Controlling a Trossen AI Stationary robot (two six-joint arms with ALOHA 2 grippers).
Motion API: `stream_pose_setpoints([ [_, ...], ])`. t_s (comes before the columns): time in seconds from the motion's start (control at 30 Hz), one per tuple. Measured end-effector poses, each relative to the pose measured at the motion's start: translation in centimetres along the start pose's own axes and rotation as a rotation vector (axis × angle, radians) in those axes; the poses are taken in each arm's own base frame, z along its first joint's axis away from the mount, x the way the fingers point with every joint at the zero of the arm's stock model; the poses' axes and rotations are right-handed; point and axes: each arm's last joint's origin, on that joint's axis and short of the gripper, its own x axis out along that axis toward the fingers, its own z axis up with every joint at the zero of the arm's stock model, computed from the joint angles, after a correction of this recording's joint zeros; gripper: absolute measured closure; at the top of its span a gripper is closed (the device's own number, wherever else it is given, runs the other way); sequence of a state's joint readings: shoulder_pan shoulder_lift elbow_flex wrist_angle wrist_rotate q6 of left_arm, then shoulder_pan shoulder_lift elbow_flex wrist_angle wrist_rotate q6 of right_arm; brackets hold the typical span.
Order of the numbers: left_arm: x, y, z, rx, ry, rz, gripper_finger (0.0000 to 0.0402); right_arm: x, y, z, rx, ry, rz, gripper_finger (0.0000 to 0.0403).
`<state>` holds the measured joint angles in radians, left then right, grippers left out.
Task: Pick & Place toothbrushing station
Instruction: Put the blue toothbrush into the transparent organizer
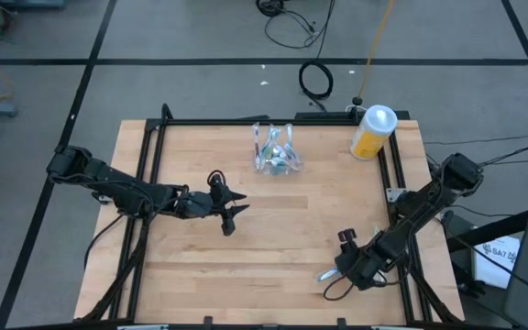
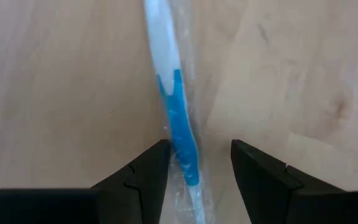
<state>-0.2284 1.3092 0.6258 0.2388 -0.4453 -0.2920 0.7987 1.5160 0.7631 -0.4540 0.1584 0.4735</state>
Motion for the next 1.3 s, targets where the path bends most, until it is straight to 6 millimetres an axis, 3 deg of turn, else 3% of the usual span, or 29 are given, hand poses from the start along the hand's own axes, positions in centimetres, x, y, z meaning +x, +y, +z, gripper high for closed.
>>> stream_pose_setpoints([
  [0.53, 0.0, 0.0, 0.0, -0.005, -0.002, -0.001, 0.0252, 0.5, 0.1, 0.7, -0.258, -0.091, -0.081, 0.0394],
  [0.83, 0.0, -0.3, 0.4, -0.048, -0.029, -0.066, 0.0252, 0.3, -0.9, 3.7, -0.508, -0.327, -0.245, 0.0398],
  [1.1, -0.2, -1.0, 0.5, -0.214, 0.033, -0.276, 0.0252, -0.4, -5.2, 7.6, -0.718, -0.496, -0.477, 0.0402],
  [1.3, -0.4, -1.5, 0.3, -0.308, 0.065, -0.318, 0.0252, -2.2, -8.0, 10.2, -0.98, -0.607, -0.78, 0.0402],
])
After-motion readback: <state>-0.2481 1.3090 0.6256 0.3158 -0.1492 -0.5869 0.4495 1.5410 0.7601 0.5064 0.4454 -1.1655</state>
